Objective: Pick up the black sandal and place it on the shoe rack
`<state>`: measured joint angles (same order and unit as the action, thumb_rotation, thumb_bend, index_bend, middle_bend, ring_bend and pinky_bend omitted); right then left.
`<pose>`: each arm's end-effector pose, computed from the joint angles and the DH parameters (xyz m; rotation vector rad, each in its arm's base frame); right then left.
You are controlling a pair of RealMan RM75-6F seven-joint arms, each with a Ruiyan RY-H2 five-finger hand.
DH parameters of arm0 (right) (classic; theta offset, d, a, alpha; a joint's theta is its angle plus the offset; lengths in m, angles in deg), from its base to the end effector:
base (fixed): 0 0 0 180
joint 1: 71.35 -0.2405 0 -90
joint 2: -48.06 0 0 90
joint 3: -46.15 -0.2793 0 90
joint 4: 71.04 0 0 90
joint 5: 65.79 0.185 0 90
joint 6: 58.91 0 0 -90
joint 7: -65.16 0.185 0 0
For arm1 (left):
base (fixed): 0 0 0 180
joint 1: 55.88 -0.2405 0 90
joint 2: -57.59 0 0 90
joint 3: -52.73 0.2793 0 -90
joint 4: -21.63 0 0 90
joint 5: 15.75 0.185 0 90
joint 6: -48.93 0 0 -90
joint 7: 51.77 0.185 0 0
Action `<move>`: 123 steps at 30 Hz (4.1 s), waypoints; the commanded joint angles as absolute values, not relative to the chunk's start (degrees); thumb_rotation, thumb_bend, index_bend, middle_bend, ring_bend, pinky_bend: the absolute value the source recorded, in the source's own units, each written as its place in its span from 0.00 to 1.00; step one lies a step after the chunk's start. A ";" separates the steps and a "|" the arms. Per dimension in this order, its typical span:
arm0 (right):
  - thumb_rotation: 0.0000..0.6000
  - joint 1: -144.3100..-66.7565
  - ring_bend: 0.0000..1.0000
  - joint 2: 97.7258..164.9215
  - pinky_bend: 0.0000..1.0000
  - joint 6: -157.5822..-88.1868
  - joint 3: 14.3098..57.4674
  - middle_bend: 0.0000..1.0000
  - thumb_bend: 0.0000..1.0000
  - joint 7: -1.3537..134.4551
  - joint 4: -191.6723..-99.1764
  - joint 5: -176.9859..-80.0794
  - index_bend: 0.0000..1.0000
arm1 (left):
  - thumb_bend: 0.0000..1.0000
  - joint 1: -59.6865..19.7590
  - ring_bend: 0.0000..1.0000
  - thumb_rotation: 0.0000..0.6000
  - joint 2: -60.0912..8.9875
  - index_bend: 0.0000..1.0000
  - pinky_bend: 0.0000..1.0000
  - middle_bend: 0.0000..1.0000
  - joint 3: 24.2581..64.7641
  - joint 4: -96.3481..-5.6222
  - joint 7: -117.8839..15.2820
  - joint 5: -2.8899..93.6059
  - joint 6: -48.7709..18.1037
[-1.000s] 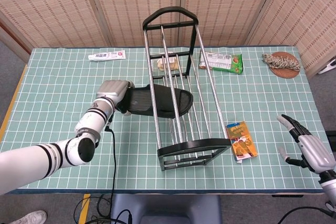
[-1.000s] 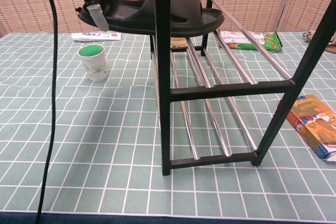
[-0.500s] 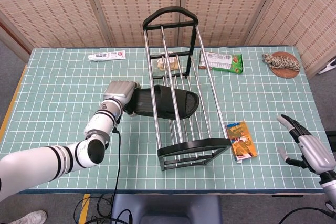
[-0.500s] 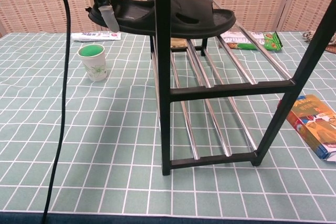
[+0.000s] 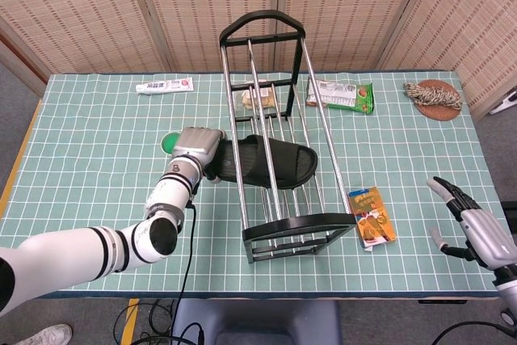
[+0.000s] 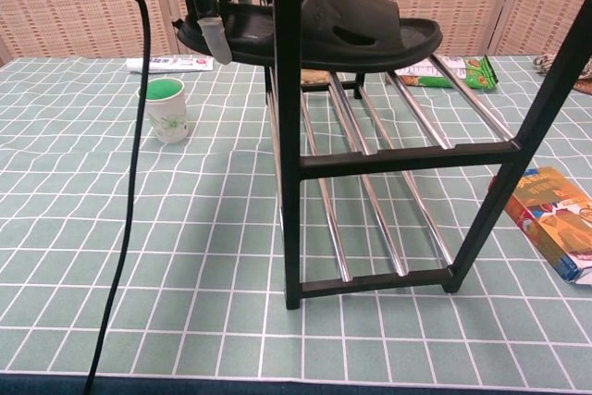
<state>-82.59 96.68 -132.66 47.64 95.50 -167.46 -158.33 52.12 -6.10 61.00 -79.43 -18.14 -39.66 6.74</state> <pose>-0.3018 -0.2346 0.2232 1.5057 -1.2891 1.0285 0.0423 0.4488 0.0931 -1.8116 -1.1475 -0.4833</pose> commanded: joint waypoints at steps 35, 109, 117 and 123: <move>1.00 -82.14 0.00 96.81 0.09 -133.94 47.30 0.00 0.45 95.11 -167.20 -157.10 0.00 | 0.17 44.51 0.00 1.00 -5.36 0.16 0.16 0.09 50.07 -80.82 -6.60 -42.27 0.03; 1.00 -78.21 0.00 98.85 0.09 -144.70 45.96 0.00 0.45 86.26 -170.23 -161.04 0.00 | 0.15 8.28 0.00 1.00 9.98 0.08 0.13 0.03 52.89 -79.81 -22.01 -10.92 16.06; 1.00 -79.01 0.00 99.12 0.09 -142.92 45.91 0.00 0.45 86.80 -169.72 -160.37 0.00 | 0.15 9.97 0.00 1.00 7.39 0.08 0.13 0.03 55.50 -76.69 -24.12 -10.62 17.97; 1.00 -79.06 0.00 99.16 0.09 -142.71 45.78 0.00 0.45 86.70 -169.72 -159.90 0.00 | 0.15 12.37 0.00 1.00 6.11 0.08 0.13 0.03 57.40 -75.34 -24.94 -10.81 18.96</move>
<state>-79.06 99.16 -142.71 45.79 86.69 -169.72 -159.90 12.13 6.33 57.16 -75.54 -24.80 -10.72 18.76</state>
